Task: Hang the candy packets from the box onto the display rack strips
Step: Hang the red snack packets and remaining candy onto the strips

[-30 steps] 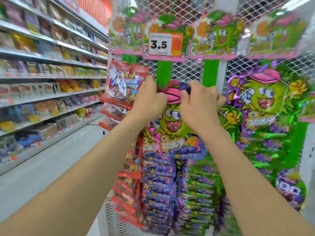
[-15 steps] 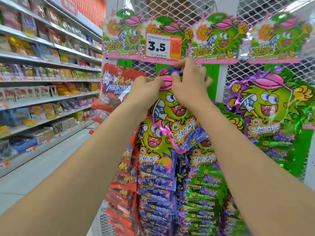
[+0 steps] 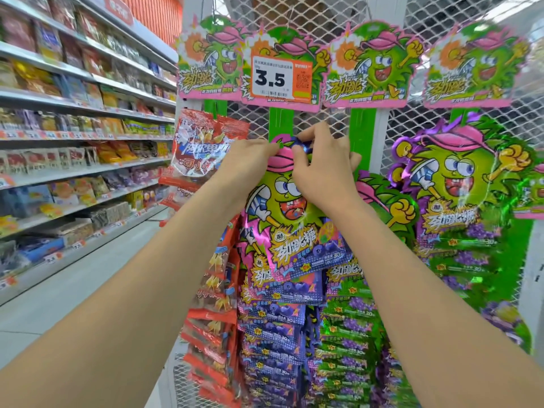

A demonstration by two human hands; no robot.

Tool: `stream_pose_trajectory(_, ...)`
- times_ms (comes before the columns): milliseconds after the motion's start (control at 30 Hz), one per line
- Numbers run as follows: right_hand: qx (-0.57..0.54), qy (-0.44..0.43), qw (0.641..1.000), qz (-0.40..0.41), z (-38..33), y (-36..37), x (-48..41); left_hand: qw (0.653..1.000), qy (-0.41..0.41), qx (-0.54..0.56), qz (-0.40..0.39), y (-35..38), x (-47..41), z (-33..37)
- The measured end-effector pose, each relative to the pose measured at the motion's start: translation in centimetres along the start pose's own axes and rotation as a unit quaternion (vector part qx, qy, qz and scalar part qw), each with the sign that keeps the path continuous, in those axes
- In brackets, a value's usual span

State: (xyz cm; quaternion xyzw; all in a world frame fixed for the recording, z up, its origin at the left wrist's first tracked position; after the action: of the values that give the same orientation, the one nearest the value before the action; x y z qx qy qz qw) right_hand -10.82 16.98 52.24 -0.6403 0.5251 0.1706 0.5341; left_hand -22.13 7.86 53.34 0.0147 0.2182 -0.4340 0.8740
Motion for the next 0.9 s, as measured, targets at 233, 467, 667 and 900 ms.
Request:
stream_pose_trajectory(233,-0.023,0.014,0.999,0.029,0.7,0.2,1.3,0.947,0.22,-0.214,0.099,0.9,0.7,-2.6)
stream_pose_trajectory(467,0.018,0.042,0.999,-0.03,1.0,0.5,3.3,0.832,0.343,-0.425,0.099,1.2,2.3,-5.6)
stream_pose_trajectory(667,-0.003,0.037,0.998,-0.043,1.5,0.8,4.6,0.774,0.318,-0.511,0.197,0.8,7.8,-11.0)
stream_pose_trajectory(900,0.148,-0.006,0.988,0.044,0.0,1.7,5.7,0.781,0.148,-0.582,0.171,-1.2,8.9,-14.9)
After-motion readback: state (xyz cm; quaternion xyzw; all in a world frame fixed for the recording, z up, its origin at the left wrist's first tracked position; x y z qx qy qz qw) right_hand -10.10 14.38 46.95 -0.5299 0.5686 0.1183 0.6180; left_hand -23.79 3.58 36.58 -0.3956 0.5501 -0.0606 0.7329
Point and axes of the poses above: each hand's wrist, its own x-axis away from the middle knuckle, its own y-axis out of the palm, z = x × y, the point moved 1 cm from there along -x, towards the middle knuckle, and after that the axes turned 8 degrees about -z, right-handed, at the moved point
